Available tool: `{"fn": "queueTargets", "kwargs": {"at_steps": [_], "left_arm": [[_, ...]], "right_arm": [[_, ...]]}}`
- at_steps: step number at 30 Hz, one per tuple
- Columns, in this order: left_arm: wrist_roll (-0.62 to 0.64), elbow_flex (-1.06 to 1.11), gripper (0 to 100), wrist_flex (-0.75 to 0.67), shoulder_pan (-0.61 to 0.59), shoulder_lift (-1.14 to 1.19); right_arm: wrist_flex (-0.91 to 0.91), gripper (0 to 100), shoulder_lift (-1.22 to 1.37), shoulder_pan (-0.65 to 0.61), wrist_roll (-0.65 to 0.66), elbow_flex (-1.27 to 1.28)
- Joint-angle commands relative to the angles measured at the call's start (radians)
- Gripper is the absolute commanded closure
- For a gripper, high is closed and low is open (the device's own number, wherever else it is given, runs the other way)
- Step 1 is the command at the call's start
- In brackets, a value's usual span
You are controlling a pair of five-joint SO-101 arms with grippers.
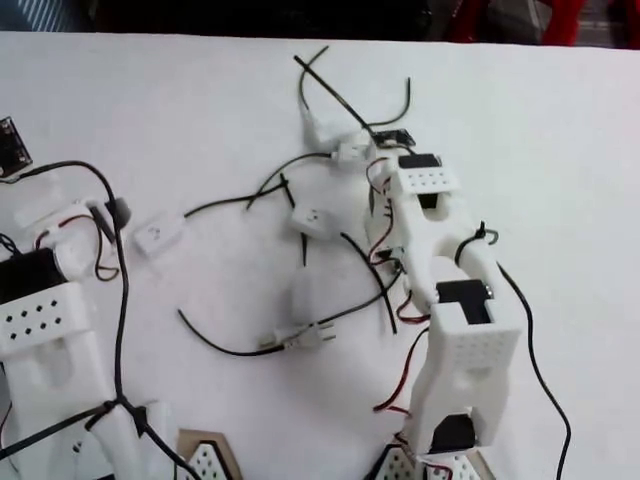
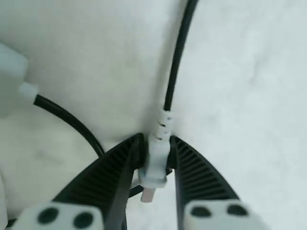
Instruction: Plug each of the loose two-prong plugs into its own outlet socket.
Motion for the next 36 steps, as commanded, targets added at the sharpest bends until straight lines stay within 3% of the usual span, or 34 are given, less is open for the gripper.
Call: {"fn": "queueTargets", "kwargs": {"at_steps": [1, 14, 20, 31, 36], "left_arm": [[0.0, -0.005, 75, -0.017, -0.01, -0.042], [0.0, -0.005, 75, -0.017, -0.01, -0.042], [0.0, -0.005, 75, -0.017, -0.01, -0.042], [0.0, -0.005, 75, -0.017, -0.01, -0.041], [-0.002, -0.005, 75, -0.017, -0.01, -0.041]], "right_arm": [[-0.028, 98.2, -0.001, 0.002, 0.008, 0.003], [-0.005, 97.6, -0.002, 0.013, 0.008, -0.06], [0.119, 89.6, 0.008, 0.016, 0.002, -0.163], [0.125, 90.9, 0.008, 0.018, 0.006, -0.166], [0.128, 97.7, -0.001, 0.018, 0.008, -0.169]]}}
